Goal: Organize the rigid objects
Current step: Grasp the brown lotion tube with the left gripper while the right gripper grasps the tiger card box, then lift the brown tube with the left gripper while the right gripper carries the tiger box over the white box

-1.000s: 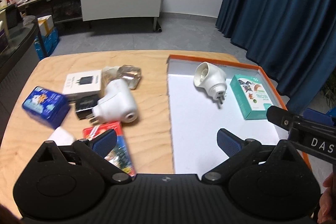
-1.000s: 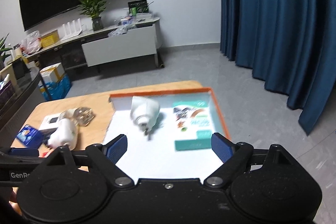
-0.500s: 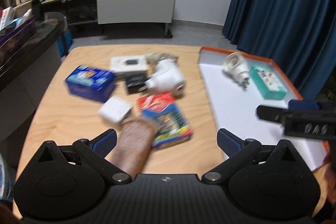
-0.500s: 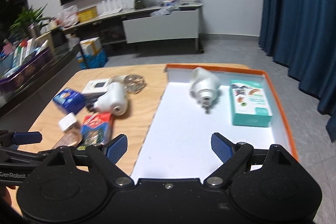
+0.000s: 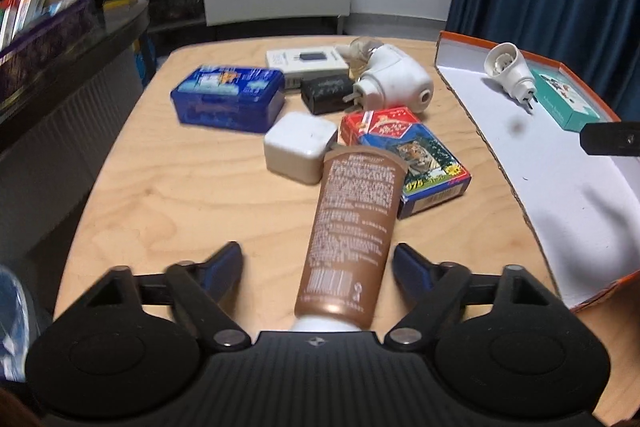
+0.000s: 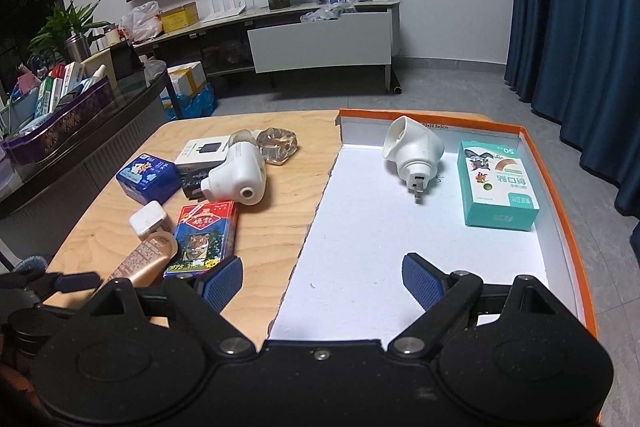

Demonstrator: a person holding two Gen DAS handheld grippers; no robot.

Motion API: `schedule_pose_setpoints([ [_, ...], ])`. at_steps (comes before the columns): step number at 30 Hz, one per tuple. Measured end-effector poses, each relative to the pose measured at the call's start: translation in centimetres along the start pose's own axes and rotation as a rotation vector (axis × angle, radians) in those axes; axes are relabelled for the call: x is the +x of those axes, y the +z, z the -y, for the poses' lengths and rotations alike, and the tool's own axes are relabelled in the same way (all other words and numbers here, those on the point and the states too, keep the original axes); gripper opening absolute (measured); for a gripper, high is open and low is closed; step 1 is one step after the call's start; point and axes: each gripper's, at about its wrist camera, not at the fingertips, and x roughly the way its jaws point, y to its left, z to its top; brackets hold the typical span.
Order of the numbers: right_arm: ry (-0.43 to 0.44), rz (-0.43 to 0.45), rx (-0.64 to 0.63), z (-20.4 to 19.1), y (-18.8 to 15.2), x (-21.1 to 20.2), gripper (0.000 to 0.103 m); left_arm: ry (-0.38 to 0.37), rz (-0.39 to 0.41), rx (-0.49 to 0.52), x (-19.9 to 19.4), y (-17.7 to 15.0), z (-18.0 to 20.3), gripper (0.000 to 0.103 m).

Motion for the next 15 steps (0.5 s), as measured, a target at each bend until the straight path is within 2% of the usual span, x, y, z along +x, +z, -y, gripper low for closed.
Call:
schedule_pose_setpoints([
  [1, 0.002, -0.004, 0.0, -0.1, 0.0, 0.1, 0.102, -0.013, 0.011, 0.016, -0.1, -0.1, 0.2, 0.061],
  [2, 0.004, -0.009, 0.0, -0.3, 0.0, 0.3, 0.102, -0.026, 0.018, 0.022, -0.3, 0.0, 0.4, 0.043],
  [3, 0.007, -0.014, 0.0, -0.5, 0.0, 0.5, 0.102, -0.018, 0.021, 0.03, -0.4, -0.1, 0.6, 0.04],
  [12, 0.08, -0.07, -0.105, -4.6, 0.3, 3.4, 0.102, -0.046, 0.052, -0.065, -3.1, -0.3, -1.1, 0.039],
  [15, 0.111, -0.101, -0.127, -6.5, 0.7, 5.3, 0.102, -0.004, 0.084, -0.085, -4.4, 0.0, -1.7, 0.039],
])
